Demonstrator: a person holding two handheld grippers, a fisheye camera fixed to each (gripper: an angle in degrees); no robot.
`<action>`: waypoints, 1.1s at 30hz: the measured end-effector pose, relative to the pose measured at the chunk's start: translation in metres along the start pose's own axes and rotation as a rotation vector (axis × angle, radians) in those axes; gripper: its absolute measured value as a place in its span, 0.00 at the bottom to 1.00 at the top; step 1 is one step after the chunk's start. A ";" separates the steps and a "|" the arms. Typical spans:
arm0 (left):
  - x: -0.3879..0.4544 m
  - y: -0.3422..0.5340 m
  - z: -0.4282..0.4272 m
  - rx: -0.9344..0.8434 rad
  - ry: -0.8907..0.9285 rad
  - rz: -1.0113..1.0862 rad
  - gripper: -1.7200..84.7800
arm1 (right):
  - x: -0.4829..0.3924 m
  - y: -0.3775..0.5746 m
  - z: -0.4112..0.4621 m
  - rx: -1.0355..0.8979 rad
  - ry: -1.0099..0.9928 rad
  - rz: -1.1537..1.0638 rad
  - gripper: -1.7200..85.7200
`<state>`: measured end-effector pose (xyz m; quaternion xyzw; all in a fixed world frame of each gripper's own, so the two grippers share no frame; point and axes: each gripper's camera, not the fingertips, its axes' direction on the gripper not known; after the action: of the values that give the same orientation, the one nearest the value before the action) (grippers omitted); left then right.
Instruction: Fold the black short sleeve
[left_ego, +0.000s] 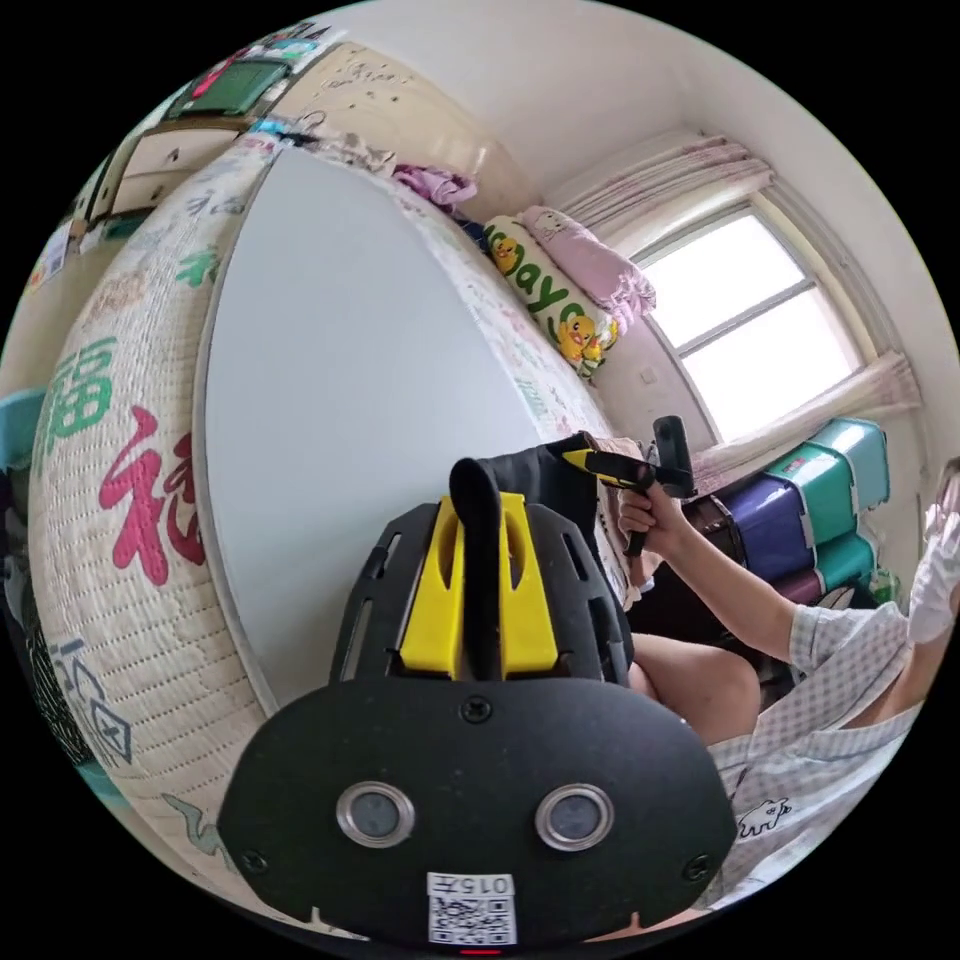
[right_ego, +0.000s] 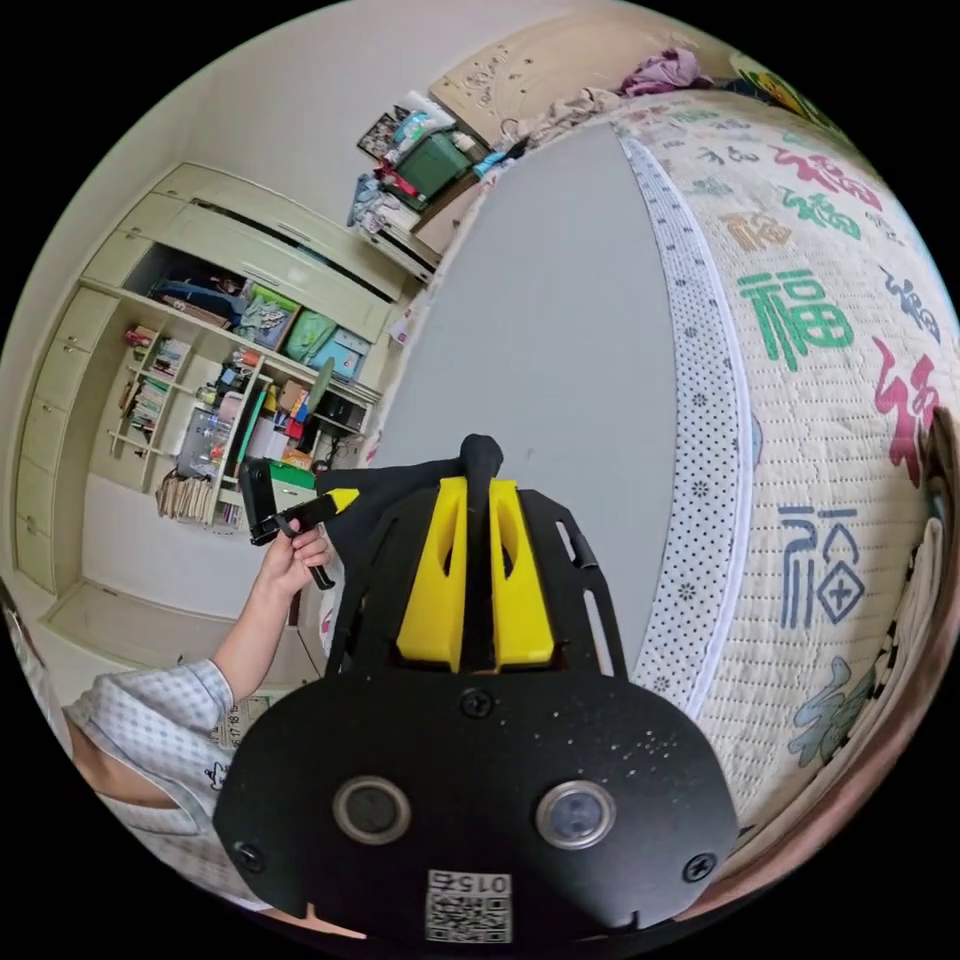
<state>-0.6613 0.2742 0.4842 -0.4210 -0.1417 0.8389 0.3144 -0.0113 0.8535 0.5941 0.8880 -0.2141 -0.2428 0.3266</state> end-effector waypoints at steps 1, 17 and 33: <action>0.020 0.005 -0.019 0.022 -0.002 0.050 0.08 | -0.011 0.012 -0.017 0.029 -0.022 -0.028 0.07; 0.373 0.083 -0.247 0.269 0.141 0.699 0.07 | -0.156 0.320 -0.320 0.620 -0.030 -0.416 0.05; 0.620 0.157 -0.226 0.063 0.538 1.016 0.07 | -0.176 0.650 -0.473 1.040 0.233 -0.354 0.03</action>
<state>-0.8228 0.5491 -0.1144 -0.6252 0.1885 0.7520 -0.0906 -0.0250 0.7216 1.4066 0.9755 -0.1157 -0.0566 -0.1785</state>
